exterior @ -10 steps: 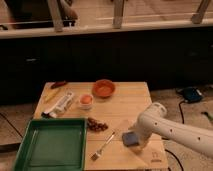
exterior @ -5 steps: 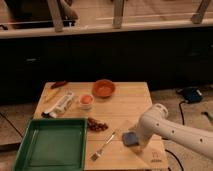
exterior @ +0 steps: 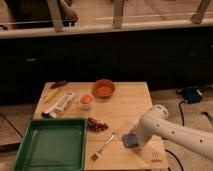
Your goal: Place sponge in tray
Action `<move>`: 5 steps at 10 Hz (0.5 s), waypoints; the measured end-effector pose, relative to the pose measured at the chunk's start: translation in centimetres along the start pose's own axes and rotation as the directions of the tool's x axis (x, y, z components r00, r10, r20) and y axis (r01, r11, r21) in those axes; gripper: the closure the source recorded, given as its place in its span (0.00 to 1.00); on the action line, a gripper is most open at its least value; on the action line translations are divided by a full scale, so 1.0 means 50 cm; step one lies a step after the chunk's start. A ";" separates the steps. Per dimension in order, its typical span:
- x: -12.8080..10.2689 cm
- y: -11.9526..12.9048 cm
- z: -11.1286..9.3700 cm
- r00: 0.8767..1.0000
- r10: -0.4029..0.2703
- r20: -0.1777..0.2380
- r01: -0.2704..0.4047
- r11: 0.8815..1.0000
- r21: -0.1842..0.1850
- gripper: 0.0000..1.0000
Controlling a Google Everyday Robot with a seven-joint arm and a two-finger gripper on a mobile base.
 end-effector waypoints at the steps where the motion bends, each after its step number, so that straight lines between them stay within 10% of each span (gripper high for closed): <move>1: 0.000 0.002 -0.001 1.000 0.002 0.000 -0.002 1.000 0.001 0.70; 5: -0.003 0.011 -0.006 1.000 0.009 0.003 -0.009 1.000 0.000 0.86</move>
